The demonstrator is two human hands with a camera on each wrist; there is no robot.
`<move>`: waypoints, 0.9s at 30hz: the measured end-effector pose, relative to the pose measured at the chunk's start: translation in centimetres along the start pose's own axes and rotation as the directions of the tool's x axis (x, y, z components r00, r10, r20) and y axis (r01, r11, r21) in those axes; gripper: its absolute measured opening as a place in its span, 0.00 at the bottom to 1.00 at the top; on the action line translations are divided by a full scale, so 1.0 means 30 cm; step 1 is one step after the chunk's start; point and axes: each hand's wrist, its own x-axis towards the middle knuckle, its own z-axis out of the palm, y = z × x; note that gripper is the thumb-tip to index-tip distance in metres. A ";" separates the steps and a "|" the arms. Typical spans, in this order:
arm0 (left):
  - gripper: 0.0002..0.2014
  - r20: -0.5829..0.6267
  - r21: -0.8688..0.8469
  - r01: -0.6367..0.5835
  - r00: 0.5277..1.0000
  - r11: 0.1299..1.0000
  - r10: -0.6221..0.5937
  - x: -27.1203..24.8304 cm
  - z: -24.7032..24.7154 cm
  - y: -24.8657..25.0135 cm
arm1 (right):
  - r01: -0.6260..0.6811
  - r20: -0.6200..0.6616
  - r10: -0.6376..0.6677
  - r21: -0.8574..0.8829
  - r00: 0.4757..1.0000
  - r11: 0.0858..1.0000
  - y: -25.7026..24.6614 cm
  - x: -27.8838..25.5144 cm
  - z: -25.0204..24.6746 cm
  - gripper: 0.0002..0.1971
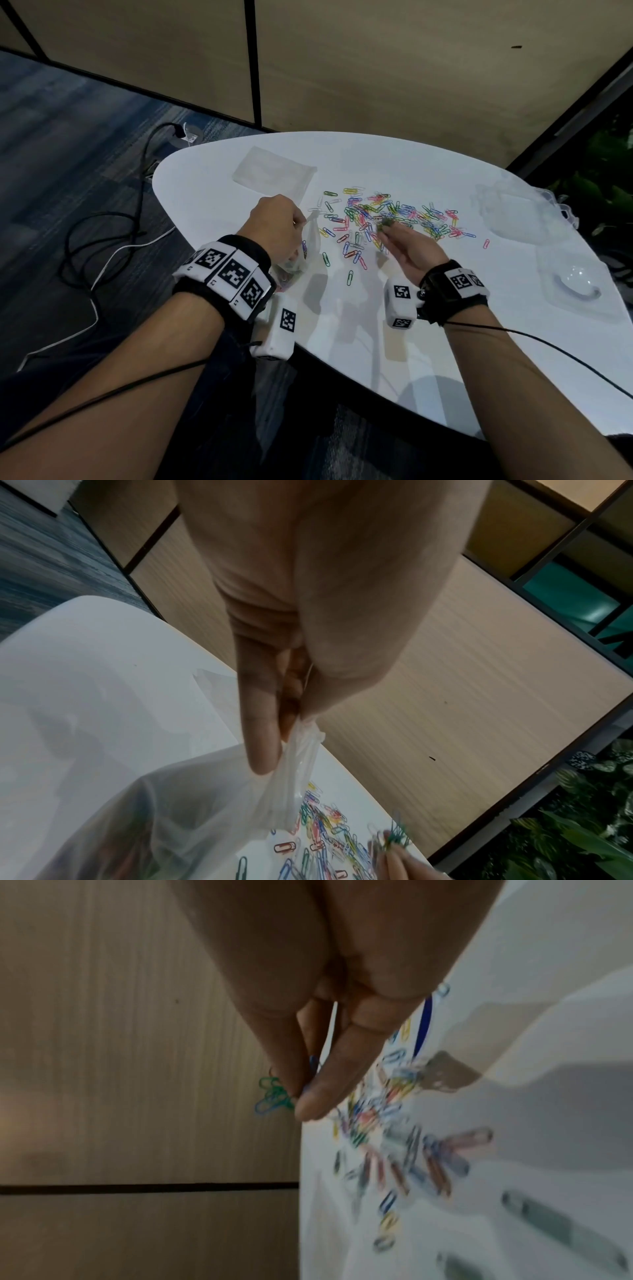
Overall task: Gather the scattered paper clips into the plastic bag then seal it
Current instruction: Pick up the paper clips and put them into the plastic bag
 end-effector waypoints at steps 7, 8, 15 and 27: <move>0.14 -0.003 -0.008 0.000 1.000 1.000 0.000 -0.004 0.008 0.010 | -0.109 0.367 0.131 -0.080 0.921 0.991 0.052 -0.152 0.220 0.11; 0.14 -0.005 0.002 -0.004 1.000 1.000 0.004 -0.005 0.011 0.012 | -0.105 0.359 0.139 -0.113 0.923 0.988 0.062 -0.154 0.243 0.11; 0.14 0.005 0.044 -0.031 1.000 0.999 0.031 -0.011 0.022 0.019 | 0.213 0.315 -0.009 -0.619 0.949 0.756 0.116 -0.162 0.334 0.20; 0.12 -0.033 0.007 0.017 0.999 1.000 -0.017 -0.014 -0.018 -0.020 | -0.174 -0.227 -0.247 -0.960 0.942 0.222 -0.018 0.012 -0.194 0.38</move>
